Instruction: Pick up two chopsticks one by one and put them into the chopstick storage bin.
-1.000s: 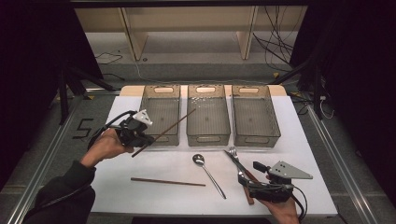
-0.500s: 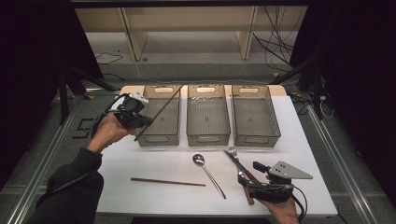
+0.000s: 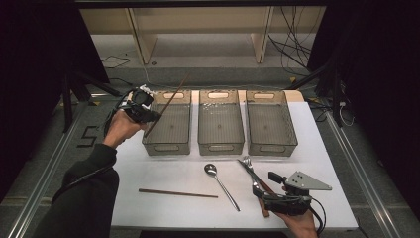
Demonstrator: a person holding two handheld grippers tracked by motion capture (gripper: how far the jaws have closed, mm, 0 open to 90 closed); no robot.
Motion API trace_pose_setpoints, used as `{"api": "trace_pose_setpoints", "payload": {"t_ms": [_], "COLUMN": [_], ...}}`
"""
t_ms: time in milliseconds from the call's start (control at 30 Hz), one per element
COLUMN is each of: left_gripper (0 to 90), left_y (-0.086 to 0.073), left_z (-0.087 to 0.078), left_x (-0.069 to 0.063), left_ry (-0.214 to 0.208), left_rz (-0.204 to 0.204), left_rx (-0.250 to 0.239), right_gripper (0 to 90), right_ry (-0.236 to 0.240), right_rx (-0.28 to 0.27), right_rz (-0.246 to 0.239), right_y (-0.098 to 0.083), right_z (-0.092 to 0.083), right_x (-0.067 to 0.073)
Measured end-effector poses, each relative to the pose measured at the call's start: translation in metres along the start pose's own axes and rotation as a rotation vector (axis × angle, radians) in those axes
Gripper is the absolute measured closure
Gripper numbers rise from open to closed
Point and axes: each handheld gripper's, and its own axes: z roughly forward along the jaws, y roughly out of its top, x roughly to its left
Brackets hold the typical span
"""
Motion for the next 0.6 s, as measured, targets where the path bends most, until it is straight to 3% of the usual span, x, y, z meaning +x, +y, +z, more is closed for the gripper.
{"api": "trace_pose_setpoints", "payload": {"t_ms": [233, 600], "left_gripper": [84.3, 84.2], "left_y": [0.000, -0.013], "left_z": [0.013, 0.031], "left_x": [0.005, 0.012], "left_ry": [0.014, 0.016], "left_rz": [-0.028, -0.077], "left_rx": [0.010, 0.051], "right_gripper": [23.1, 23.1], "right_ry": [0.002, 0.004], "right_rx": [0.002, 0.003], "right_rz": [-0.004, -0.004], "right_y": [0.000, 0.000], "right_z": [0.001, 0.001], "right_x": [0.000, 0.000]}}
